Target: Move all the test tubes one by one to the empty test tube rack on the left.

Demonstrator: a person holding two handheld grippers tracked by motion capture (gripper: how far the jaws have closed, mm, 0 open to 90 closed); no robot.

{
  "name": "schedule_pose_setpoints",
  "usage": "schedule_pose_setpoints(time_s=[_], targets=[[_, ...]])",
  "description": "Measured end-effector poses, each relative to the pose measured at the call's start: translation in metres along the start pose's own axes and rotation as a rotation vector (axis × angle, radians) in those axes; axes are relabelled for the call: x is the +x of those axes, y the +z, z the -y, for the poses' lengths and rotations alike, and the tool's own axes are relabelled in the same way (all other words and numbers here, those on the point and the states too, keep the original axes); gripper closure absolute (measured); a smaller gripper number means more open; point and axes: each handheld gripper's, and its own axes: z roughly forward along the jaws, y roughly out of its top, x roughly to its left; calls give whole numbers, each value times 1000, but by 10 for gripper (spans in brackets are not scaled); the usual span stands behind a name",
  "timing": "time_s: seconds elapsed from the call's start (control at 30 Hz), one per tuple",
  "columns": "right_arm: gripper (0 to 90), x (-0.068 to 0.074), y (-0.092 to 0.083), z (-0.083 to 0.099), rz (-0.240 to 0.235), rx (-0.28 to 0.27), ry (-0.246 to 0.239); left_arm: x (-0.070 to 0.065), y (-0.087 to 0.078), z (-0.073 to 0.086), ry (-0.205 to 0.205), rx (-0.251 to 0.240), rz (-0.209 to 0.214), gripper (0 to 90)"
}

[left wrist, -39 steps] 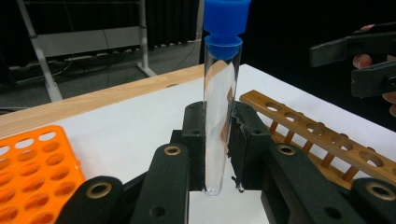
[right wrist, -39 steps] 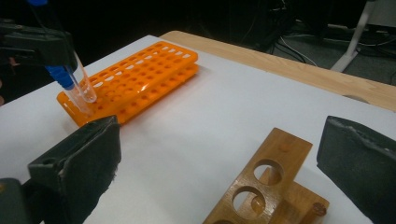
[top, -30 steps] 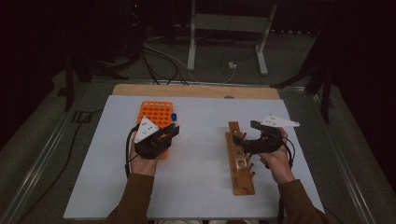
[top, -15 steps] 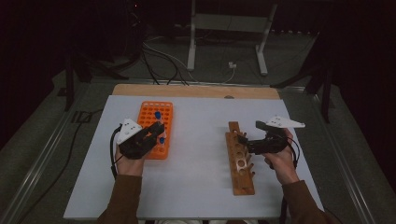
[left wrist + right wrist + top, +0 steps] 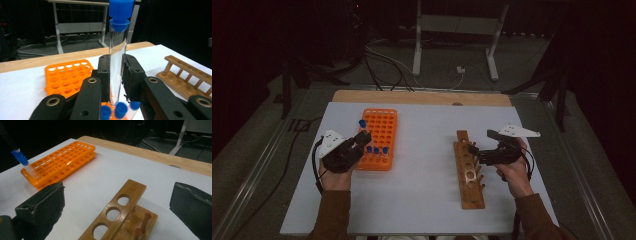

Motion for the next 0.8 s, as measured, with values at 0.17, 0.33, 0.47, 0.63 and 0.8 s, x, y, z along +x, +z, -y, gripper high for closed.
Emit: schedule_pose_setpoints(time_s=[0.17,0.33,0.47,0.63,0.8], targets=[[0,-1,-1,1,3,1,2,10,-9,4,-7,-12,-35,784],[0,-2,-1,2,4,1,5,18,-16,6,-20,-30,-65,784],[0,-3,-2,3,8,2,7,25,-22,7,-18,-33,-92,783],[0,-4,-4,5,12,2,10,32,-24,14,-24,-18,-118,783],[0,-5,-3,6,13,4,16,38,-23,26,-33,6,-129,783]])
